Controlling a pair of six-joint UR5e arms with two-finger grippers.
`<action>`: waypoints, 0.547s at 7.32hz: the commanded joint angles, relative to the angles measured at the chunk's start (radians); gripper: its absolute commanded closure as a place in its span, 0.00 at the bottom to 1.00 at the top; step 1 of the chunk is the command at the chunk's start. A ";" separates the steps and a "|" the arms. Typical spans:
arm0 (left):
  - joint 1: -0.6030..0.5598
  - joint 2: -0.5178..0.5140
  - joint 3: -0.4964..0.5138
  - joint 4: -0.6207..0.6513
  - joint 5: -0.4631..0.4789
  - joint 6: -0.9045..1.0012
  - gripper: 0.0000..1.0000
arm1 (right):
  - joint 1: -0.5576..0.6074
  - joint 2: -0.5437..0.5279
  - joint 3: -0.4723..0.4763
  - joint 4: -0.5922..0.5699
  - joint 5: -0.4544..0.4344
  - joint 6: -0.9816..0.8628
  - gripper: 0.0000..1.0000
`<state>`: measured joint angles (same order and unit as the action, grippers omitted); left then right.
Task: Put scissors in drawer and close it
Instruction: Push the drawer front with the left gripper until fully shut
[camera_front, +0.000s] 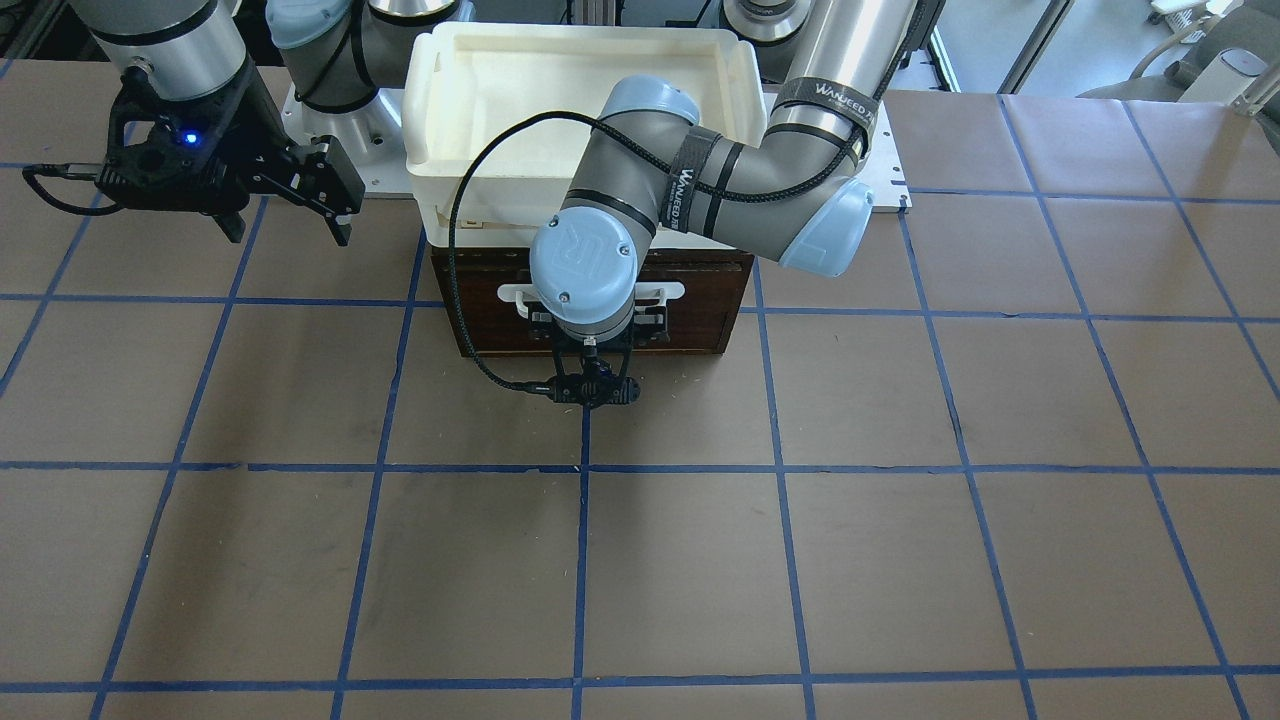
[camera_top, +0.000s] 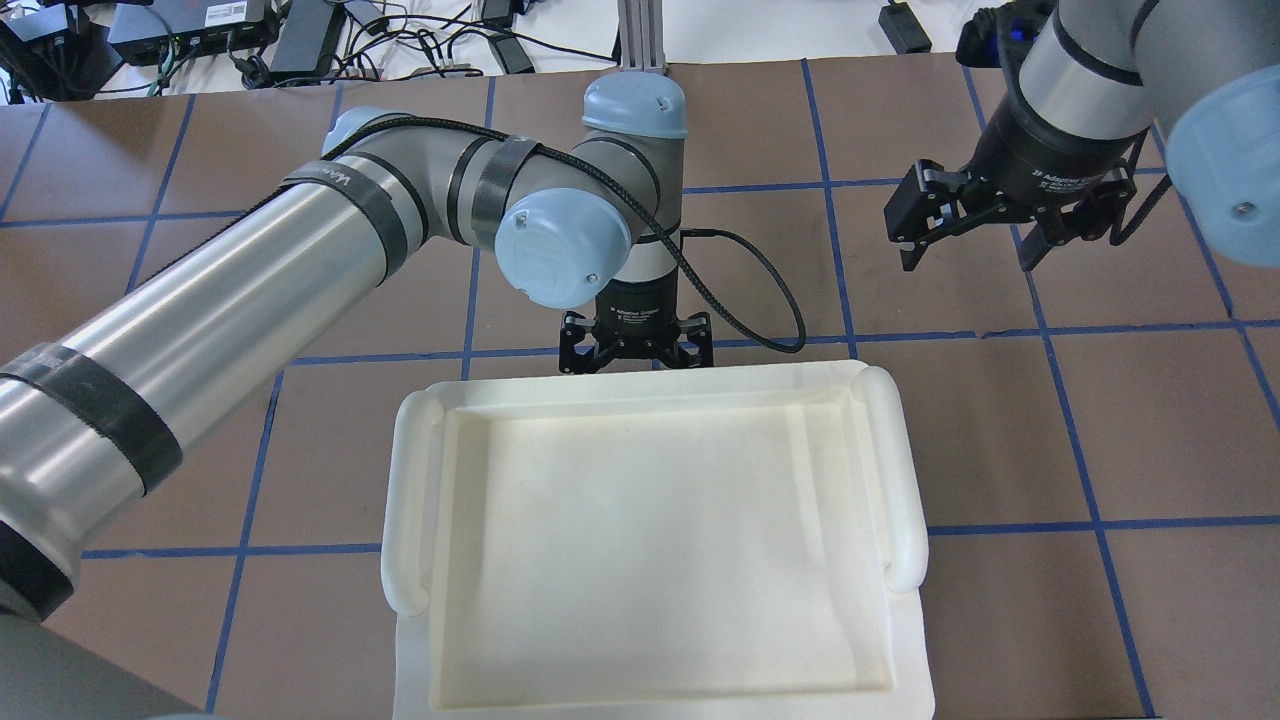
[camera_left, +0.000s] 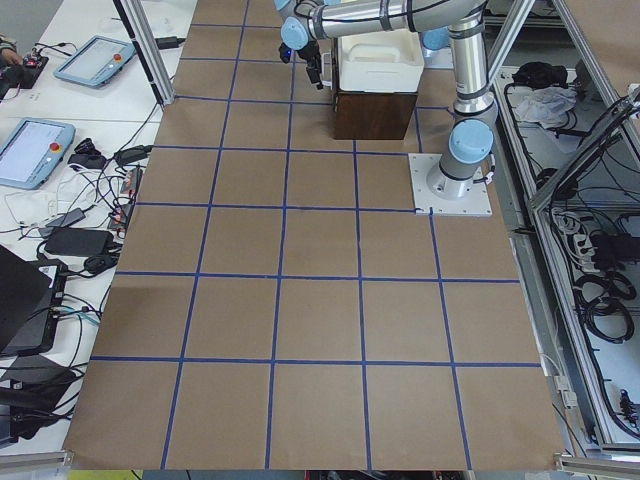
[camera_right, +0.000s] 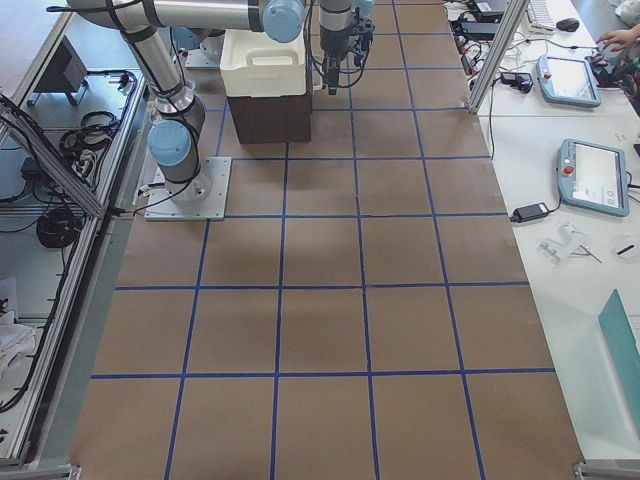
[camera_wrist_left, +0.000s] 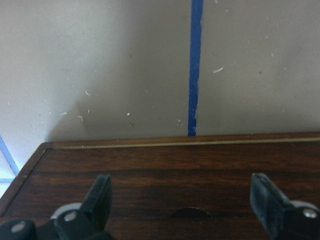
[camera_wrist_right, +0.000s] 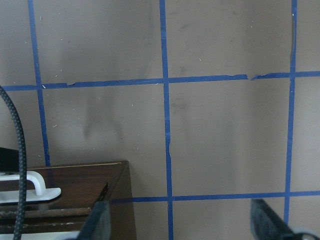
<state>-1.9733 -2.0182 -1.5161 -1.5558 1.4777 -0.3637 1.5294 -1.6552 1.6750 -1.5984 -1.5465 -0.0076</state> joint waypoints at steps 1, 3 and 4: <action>0.001 0.004 -0.001 0.005 0.004 0.000 0.00 | 0.000 0.000 0.000 0.000 0.000 0.000 0.00; 0.027 0.009 0.084 0.060 0.010 0.014 0.00 | 0.000 0.000 0.000 0.000 0.000 0.000 0.00; 0.048 0.021 0.156 0.059 0.019 0.023 0.00 | 0.000 0.000 0.000 0.000 0.000 0.000 0.00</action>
<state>-1.9480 -2.0082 -1.4380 -1.5093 1.4884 -0.3504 1.5294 -1.6552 1.6751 -1.5984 -1.5463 -0.0077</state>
